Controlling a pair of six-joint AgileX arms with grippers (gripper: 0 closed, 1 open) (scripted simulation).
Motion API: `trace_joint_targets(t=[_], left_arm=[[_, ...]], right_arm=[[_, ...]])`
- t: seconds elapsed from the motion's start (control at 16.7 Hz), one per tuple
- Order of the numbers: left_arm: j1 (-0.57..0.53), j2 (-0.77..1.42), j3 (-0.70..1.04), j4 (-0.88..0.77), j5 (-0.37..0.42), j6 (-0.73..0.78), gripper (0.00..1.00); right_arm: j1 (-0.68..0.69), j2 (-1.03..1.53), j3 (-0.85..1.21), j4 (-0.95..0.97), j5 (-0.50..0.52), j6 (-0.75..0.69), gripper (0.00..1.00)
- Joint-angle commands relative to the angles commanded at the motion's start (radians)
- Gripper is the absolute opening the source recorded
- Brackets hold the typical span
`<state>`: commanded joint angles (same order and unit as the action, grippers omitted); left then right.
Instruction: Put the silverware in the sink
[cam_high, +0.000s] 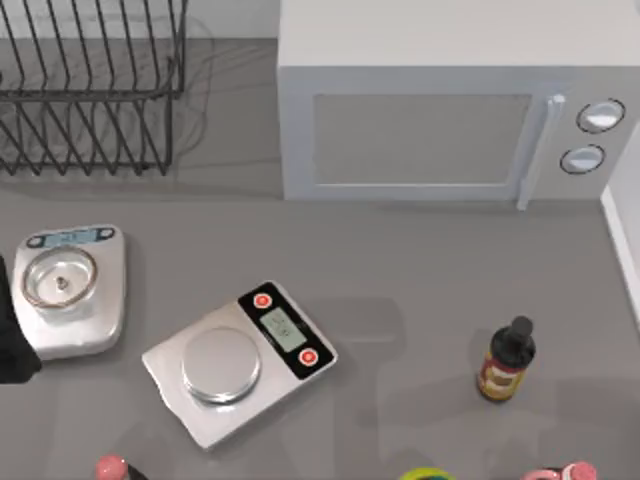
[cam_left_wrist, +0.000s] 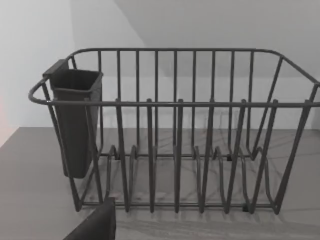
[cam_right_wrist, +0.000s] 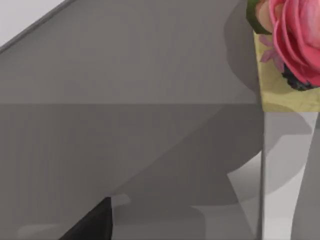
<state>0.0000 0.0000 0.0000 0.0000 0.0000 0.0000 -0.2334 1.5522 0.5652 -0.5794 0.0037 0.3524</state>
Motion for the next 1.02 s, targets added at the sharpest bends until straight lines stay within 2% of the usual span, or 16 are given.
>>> trace_joint_targets(t=[0.48,0.54,0.78,1.02], left_arm=[[0.000,0.000,0.000,0.000,0.000,0.000,1.00],[0.000,0.000,0.000,0.000,0.000,0.000,1.00],[0.000,0.000,0.000,0.000,0.000,0.000,1.00],[0.000,0.000,0.000,0.000,0.000,0.000,1.00]], right_arm=[[0.000,0.000,0.000,0.000,0.000,0.000,0.00],[0.003,-0.073,0.043,-0.083,0.010,0.001,0.00],[0.003,-0.097,0.100,-0.158,0.010,-0.001,0.00],[0.002,-0.167,0.222,-0.377,0.010,-0.005,0.00]])
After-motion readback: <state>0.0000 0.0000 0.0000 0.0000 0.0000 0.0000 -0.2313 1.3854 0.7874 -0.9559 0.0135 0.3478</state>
